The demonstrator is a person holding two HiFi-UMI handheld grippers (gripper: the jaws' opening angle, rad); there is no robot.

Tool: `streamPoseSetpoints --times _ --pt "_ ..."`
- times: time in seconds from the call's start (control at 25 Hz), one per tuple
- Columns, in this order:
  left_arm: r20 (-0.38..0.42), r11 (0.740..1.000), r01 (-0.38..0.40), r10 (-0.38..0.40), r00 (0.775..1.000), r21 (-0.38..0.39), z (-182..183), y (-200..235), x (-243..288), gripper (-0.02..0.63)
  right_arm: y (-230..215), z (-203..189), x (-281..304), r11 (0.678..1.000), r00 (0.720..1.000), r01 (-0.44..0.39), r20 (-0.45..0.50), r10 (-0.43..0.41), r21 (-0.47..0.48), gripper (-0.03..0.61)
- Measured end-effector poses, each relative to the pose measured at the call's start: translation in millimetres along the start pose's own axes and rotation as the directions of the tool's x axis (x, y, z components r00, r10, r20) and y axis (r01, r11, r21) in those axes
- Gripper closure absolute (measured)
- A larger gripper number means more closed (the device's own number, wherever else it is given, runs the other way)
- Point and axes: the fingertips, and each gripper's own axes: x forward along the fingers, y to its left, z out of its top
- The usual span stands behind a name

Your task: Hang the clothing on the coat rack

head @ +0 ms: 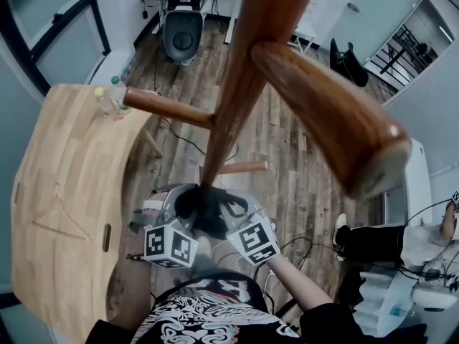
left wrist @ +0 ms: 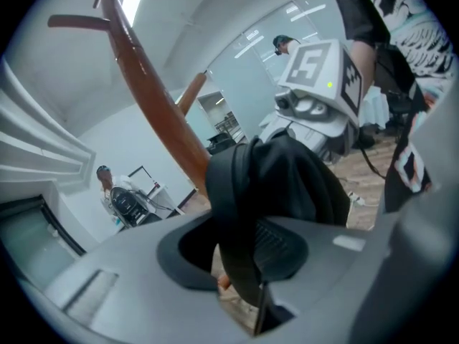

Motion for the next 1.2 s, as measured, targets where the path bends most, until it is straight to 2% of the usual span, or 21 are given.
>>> streamPoseSetpoints --times 0.2,0.36,0.44,0.68,0.8,1.2 --pt "-0.018 1.000 0.024 -0.024 1.000 0.010 0.0 -3.7 2.9 0.508 -0.1 -3.8 -3.0 1.000 1.000 -0.015 -0.012 0.015 -0.009 0.569" --pt "-0.040 0.997 0.074 -0.073 0.997 0.026 -8.7 -10.3 1.7 0.400 2.6 -3.8 -3.9 1.000 1.000 -0.019 -0.014 0.019 -0.006 0.568" --pt "-0.044 0.995 0.096 -0.094 0.995 0.027 -13.2 -14.7 -1.0 0.369 4.4 -4.9 -5.0 1.000 1.000 -0.019 -0.012 0.019 -0.004 0.568" --pt "-0.049 0.992 0.126 -0.125 0.991 0.019 -16.3 -21.3 -7.7 0.356 4.4 -6.4 -12.3 1.000 1.000 -0.013 -0.001 0.013 -0.004 0.567" --pt "-0.044 0.988 0.157 -0.157 0.987 -0.006 -17.7 -25.3 -12.4 0.359 7.2 -5.4 -15.5 1.000 1.000 -0.024 0.002 0.024 0.000 0.540" --pt "-0.022 0.989 0.142 -0.143 0.989 -0.038 -19.0 -29.1 -24.7 0.359 3.4 -4.6 -26.7 0.999 0.999 0.032 0.020 -0.032 0.017 0.517"
